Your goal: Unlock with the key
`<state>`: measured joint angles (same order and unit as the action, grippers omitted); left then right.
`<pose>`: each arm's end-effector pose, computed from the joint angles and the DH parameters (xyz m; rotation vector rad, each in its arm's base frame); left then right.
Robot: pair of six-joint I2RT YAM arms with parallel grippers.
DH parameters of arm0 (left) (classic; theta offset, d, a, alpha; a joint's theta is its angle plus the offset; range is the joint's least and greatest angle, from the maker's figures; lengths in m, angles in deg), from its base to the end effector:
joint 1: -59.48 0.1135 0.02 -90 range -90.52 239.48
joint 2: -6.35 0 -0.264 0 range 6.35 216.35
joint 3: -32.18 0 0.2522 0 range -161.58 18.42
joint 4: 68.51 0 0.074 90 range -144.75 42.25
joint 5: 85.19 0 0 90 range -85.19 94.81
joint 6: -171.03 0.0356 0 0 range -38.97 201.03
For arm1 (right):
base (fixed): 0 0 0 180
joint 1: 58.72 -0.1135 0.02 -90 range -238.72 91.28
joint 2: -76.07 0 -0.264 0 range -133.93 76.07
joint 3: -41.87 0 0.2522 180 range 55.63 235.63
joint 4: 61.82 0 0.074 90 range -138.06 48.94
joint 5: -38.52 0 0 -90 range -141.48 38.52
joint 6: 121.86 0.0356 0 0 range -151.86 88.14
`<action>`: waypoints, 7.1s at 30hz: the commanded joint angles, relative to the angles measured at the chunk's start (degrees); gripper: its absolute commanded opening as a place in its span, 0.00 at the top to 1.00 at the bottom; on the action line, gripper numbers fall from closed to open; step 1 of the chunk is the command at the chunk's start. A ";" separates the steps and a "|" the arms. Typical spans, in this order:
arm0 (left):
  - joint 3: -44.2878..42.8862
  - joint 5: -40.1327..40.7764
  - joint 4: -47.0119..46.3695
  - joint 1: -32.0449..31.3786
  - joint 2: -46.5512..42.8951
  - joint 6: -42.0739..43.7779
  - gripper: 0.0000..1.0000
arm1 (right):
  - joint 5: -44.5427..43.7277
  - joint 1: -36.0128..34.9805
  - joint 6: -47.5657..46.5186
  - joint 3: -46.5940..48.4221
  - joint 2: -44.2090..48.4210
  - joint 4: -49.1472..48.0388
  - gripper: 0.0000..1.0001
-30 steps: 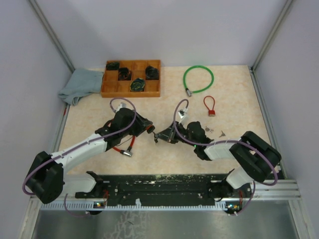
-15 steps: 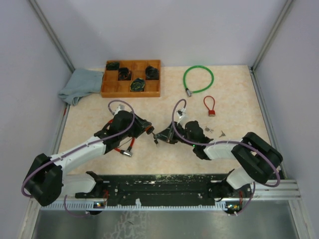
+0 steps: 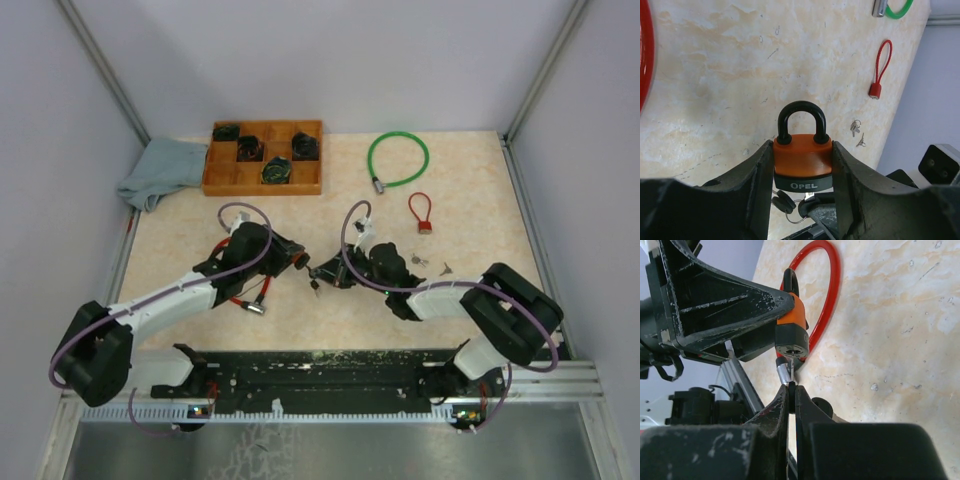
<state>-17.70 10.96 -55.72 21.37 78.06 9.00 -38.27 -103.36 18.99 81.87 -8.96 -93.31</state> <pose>0.2079 -0.1583 0.2082 -0.7462 2.2206 -0.9355 0.1942 0.2032 0.1726 -0.0747 2.0317 1.3382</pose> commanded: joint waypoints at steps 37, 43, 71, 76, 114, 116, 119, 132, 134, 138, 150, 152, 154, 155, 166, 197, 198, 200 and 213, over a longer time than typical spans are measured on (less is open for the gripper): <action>-30.09 4.78 35.08 0.14 21.72 10.85 0.99 | -3.57 -2.20 -22.81 3.06 11.95 19.26 1.00; -32.87 2.47 36.09 0.14 29.47 13.14 0.87 | -5.17 -2.29 -25.56 1.91 12.69 19.29 1.00; -22.31 -3.98 25.89 0.14 13.35 17.84 0.10 | -23.76 -9.77 -40.92 2.91 13.85 22.59 1.00; -16.02 -11.84 17.25 0.18 7.49 16.73 0.13 | -31.51 -13.79 -48.44 2.44 13.50 18.30 1.00; -15.25 -18.50 10.48 -0.81 13.14 10.20 1.00 | -44.96 -23.74 -61.14 7.79 4.67 14.72 0.94; -15.34 -17.39 10.39 -0.74 12.35 10.72 1.00 | -44.19 -23.74 -60.32 7.54 5.76 14.85 0.88; -14.81 -15.75 9.32 -0.70 10.93 12.18 1.00 | -42.32 -23.74 -58.74 6.64 8.21 14.84 0.73; -3.19 -12.40 -12.61 -0.56 -4.34 33.97 1.00 | -12.39 -10.87 -44.86 3.39 23.48 18.36 0.51; -2.32 -14.18 -15.01 -0.56 -5.99 37.34 1.00 | -6.92 -7.48 -41.38 2.76 24.39 16.86 0.51; -2.10 -19.90 -17.87 -0.56 -7.64 43.65 1.00 | 6.21 0.41 -32.93 0.25 24.64 8.53 0.51; 5.54 -34.32 -34.96 -0.56 -14.80 49.99 1.00 | 27.34 10.18 -13.49 -2.44 17.20 -19.90 0.51; 6.26 -35.95 -37.01 -0.56 -15.53 49.12 1.00 | 28.44 10.27 -12.41 -2.24 15.90 -21.94 0.51; 6.83 -36.60 -38.58 -0.56 -15.83 48.38 1.00 | 29.26 10.28 -11.43 -2.08 14.88 -23.80 0.52; 7.00 -36.80 -39.07 -0.56 -15.89 48.06 1.00 | 29.88 10.28 -11.05 -1.88 14.51 -24.61 0.53; 8.49 -39.82 -46.55 -0.56 -14.76 42.90 1.00 | 33.37 10.28 -8.02 -1.49 11.97 -31.37 0.73; 10.36 -37.17 -51.61 -0.65 -12.93 38.06 0.94 | 34.84 10.28 -1.02 -2.02 5.44 -43.10 1.00; 10.22 -35.96 -50.19 -0.65 -13.25 38.17 0.86 | 34.45 10.28 -1.57 -2.23 5.67 -42.43 1.00; 9.72 -32.77 -45.64 -0.65 -14.23 38.67 0.63 | 33.61 10.28 -2.77 -2.62 6.23 -40.45 1.00; -4.03 -7.50 0.08 -0.65 -13.07 38.44 0.13 | 24.15 10.28 -12.57 -6.13 10.09 -23.68 1.00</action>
<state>-15.01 -7.37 -74.76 20.96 62.82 47.75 -9.90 -93.42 11.65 76.54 -1.86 -122.14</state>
